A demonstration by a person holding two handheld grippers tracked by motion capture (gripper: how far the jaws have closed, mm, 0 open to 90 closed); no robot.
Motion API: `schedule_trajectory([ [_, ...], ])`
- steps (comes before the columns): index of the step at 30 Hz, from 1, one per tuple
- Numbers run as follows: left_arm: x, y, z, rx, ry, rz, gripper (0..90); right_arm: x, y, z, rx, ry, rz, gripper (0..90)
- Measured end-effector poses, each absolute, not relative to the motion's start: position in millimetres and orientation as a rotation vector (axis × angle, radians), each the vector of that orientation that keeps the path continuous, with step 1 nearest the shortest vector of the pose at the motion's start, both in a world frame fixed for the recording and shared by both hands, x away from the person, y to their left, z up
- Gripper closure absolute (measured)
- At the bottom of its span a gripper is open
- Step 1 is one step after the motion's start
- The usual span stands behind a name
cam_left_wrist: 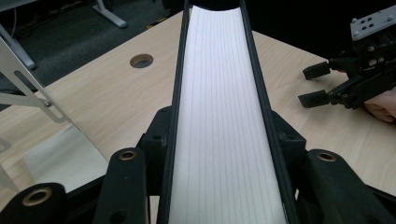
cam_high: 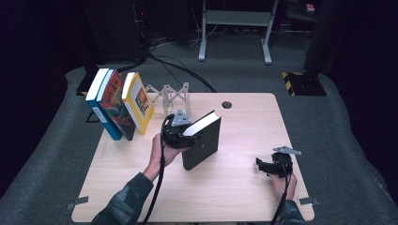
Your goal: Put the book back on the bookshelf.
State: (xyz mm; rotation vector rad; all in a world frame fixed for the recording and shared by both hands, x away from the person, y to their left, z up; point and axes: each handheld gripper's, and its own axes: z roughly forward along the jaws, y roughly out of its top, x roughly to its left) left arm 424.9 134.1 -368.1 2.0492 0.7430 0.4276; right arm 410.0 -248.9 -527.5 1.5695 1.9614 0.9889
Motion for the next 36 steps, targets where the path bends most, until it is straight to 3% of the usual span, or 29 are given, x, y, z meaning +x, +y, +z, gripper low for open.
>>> schedule_trajectory([
  [15,424,140,-364,2.024,0.770,0.448,54.5,410,-249,-527,1.581,1.950,1.001,14.1],
  [36,429,191,-338,1.942,0.924,0.525,54.4,410,-249,-527,1.574,1.954,0.989,14.1],
])
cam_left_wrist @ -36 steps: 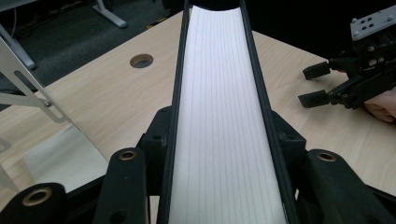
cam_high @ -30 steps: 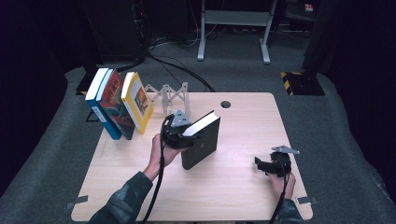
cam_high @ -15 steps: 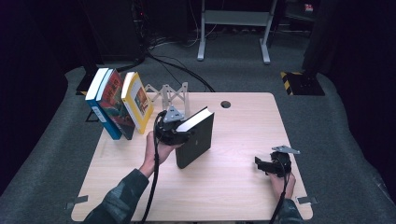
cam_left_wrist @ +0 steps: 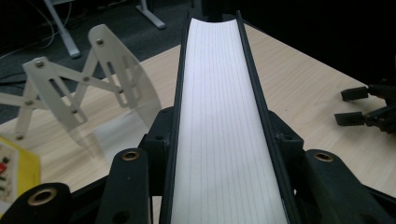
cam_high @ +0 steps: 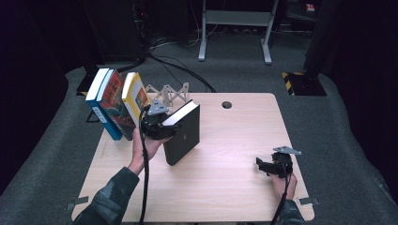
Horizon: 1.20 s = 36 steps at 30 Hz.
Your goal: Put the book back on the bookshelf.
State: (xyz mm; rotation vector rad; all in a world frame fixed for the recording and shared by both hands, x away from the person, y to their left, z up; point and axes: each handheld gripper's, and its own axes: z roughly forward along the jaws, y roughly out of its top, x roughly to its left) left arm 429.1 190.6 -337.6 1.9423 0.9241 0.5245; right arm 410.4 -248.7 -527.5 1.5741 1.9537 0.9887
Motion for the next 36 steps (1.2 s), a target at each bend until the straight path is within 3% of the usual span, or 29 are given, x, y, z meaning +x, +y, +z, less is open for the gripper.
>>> schedule_trajectory([
  [19,445,231,-335,1.863,1.109,0.609,54.3,410,-248,-527,1.578,1.951,0.981,14.1],
  [36,480,222,-339,1.758,1.199,0.644,54.3,410,-248,-527,1.577,1.951,0.981,14.1],
])
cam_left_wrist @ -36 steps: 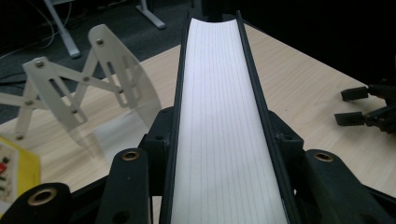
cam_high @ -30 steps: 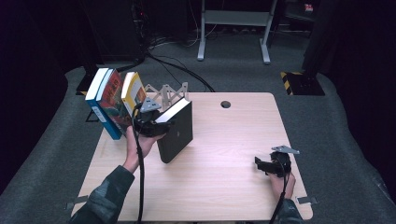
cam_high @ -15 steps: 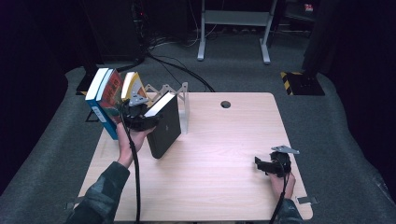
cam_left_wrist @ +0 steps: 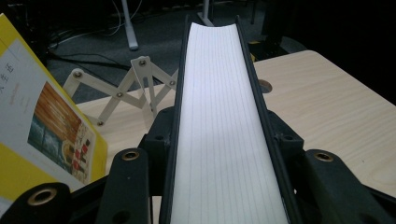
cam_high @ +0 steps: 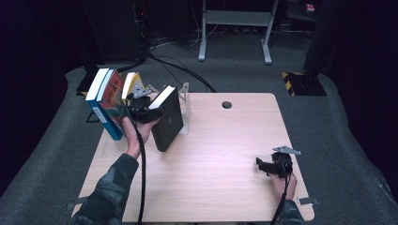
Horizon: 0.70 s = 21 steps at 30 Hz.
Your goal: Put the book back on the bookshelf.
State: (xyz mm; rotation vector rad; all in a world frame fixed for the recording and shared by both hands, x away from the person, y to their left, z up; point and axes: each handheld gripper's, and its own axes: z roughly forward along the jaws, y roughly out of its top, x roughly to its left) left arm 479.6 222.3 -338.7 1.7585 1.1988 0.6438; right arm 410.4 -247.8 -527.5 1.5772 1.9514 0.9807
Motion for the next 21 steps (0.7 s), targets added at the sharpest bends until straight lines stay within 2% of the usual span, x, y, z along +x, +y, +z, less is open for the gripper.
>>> schedule_trajectory([
  [21,524,210,-352,1.623,1.312,0.718,54.3,410,-248,-527,1.579,1.948,0.981,14.3],
])
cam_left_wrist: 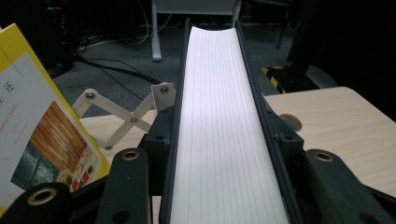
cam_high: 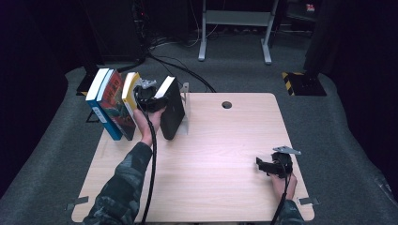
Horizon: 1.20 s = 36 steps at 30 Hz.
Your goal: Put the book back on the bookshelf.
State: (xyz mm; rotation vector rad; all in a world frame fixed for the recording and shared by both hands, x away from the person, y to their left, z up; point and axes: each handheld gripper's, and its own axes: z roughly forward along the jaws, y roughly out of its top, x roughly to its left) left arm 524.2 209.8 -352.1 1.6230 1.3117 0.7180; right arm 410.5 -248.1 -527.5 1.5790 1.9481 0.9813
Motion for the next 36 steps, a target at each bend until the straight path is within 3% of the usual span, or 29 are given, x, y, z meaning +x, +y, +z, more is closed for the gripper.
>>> schedule_trajectory([
  [36,553,192,-383,1.481,1.401,0.797,54.0,410,-246,-528,1.571,1.952,0.963,14.3],
])
